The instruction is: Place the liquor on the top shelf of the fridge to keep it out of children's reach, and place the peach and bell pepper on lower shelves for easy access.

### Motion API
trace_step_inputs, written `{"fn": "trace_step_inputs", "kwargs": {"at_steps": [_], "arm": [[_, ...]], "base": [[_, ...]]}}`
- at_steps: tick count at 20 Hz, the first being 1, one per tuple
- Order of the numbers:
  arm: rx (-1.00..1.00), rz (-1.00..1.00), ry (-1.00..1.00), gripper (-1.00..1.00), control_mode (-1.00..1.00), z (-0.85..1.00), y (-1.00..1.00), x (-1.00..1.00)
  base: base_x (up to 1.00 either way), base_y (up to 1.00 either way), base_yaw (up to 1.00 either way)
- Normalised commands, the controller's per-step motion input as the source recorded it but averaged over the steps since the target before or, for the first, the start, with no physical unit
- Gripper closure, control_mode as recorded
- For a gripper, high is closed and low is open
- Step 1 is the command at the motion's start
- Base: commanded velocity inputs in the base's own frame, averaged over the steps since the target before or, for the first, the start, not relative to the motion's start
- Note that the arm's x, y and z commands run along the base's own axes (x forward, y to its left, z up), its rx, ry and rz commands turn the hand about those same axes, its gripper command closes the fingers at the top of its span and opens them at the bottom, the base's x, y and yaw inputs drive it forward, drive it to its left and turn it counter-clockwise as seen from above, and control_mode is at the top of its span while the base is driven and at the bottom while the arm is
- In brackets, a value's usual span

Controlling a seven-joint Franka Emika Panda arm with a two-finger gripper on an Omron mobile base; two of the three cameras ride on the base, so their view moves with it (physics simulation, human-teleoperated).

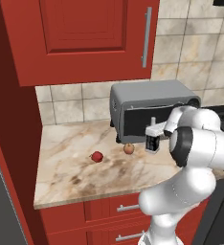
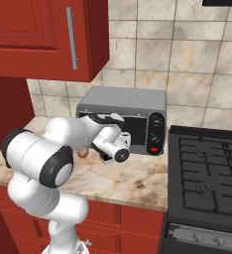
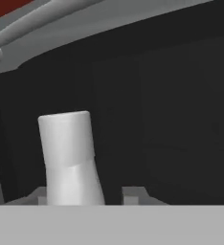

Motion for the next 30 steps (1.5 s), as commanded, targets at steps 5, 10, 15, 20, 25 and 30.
{"fn": "trace_step_inputs", "kwargs": {"at_steps": [5,10,15,20,25,30], "arm": [[0.00,0.16,0.00,1.00,-1.00,0.71,-0.06,-0.56],[0.00,0.15,0.00,1.00,-1.00,0.92,-0.18,-0.79],[0.00,0.05,0.04,1.00,-1.00,0.85,-0.12,-0.70],[0.00,0.04,0.00,1.00,-1.00,0.84,0.00,-0.64],[0.00,0.05,0.00,1.00,-1.00,0.79,0.00,-0.53],[0.00,0.05,0.00,1.00,-1.00,0.57,0.00,-0.46]], "base": [[0.00,0.00,0.00],[0.00,0.00,0.00],[0.00,0.00,0.00],[0.00,0.00,0.00],[0.00,0.00,0.00],[0.00,0.00,0.00]]}}
